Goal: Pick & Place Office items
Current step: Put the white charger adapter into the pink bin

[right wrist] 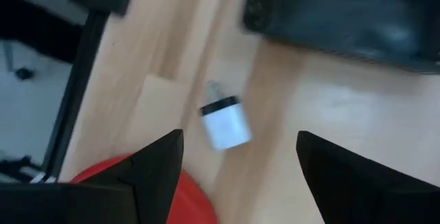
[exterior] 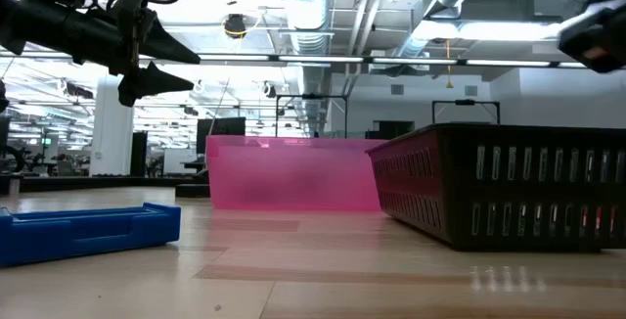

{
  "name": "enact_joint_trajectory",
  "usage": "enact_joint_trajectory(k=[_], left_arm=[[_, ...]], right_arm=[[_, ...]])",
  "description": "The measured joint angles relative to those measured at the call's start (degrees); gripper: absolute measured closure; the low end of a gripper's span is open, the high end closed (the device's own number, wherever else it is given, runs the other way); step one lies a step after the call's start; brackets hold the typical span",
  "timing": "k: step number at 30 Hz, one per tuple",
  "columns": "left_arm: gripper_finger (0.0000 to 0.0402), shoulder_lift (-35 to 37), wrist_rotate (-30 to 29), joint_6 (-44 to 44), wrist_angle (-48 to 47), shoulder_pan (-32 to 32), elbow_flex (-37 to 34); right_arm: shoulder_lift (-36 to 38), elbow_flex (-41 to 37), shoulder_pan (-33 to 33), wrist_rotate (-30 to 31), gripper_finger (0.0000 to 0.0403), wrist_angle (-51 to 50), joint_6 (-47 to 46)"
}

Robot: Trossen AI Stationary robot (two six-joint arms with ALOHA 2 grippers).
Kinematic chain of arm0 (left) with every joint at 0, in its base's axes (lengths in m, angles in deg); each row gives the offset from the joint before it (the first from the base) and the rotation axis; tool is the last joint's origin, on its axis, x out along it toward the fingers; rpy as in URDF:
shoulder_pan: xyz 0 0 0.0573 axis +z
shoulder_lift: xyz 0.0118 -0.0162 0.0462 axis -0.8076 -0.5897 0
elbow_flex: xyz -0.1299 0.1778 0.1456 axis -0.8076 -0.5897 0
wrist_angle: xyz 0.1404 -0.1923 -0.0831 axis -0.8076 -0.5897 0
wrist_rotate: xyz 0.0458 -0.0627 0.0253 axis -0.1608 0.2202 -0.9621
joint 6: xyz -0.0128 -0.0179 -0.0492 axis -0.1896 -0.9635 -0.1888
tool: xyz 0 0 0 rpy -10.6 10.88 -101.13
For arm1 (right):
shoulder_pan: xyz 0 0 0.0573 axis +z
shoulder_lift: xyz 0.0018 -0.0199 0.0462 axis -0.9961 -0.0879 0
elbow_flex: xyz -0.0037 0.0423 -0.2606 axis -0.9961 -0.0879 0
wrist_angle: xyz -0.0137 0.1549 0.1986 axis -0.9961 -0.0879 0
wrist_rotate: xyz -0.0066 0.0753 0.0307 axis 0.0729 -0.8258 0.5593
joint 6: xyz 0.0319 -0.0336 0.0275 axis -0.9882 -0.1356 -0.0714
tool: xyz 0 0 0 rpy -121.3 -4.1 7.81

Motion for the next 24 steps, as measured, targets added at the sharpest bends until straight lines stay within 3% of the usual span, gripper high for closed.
enact_joint_trajectory(k=[11, 24], left_arm=[[0.0142, 0.0, 0.0, 0.0, 0.0, 0.0, 0.0], [0.0142, 0.0, 0.0, 0.0, 0.0, 0.0, 0.0]], right_arm=[[-7.6, -0.4, 2.4, -0.4, 0.0126, 9.3, 0.1], [-15.6, -0.3, 1.9, 2.6, 0.0127, 9.1, 1.6]])
